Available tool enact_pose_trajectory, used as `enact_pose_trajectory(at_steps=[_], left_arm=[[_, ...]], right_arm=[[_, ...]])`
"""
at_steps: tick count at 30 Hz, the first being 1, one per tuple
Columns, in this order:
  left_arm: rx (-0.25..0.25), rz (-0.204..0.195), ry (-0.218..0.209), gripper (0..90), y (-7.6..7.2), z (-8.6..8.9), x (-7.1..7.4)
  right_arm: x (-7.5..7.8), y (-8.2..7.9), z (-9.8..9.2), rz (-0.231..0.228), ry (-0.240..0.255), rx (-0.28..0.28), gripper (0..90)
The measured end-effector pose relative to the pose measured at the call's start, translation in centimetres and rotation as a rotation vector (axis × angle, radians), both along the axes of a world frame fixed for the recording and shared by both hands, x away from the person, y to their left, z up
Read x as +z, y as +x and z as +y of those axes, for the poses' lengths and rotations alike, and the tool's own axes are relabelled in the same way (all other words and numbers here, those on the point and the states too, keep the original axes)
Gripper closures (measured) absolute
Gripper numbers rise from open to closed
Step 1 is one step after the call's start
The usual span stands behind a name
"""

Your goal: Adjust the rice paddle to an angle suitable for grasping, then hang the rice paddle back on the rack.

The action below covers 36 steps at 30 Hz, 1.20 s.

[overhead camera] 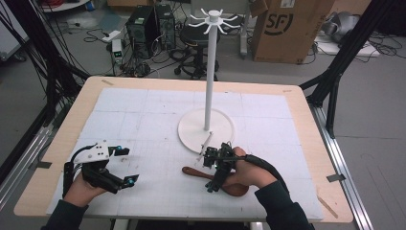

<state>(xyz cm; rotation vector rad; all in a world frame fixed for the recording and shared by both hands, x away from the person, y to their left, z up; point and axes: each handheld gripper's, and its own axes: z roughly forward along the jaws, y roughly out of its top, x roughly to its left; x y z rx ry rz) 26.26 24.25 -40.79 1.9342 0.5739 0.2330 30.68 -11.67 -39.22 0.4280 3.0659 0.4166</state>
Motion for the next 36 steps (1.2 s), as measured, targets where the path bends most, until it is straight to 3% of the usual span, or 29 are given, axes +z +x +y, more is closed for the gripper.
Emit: enact_pose_trajectory(at_steps=[7,24,26,27,28,36], left_arm=[[0.008,0.001,0.007,1.7,-0.1,0.0,0.1],[0.008,0.001,0.021,1.7,-0.2,-0.1,0.1],[0.013,0.002,0.021,1.7,-0.2,-0.1,0.1],[0.012,0.002,0.022,1.7,-0.2,-0.1,0.1],[0.013,0.001,0.025,1.7,-0.2,-0.1,0.1],[0.014,0.001,0.017,1.7,-0.2,-0.1,0.2]], right_arm=[[0.1,0.1,0.7,0.005,-0.028,0.003,0.3],[0.3,0.1,0.9,-0.015,-0.032,0.009,0.4],[0.4,-0.1,1.0,0.001,-0.051,-0.025,0.4],[0.3,0.2,1.0,-0.018,-0.036,0.008,0.4],[0.5,0.1,1.0,-0.01,-0.049,-0.012,0.4],[0.2,0.0,1.4,-0.022,-0.06,0.013,1.7]])
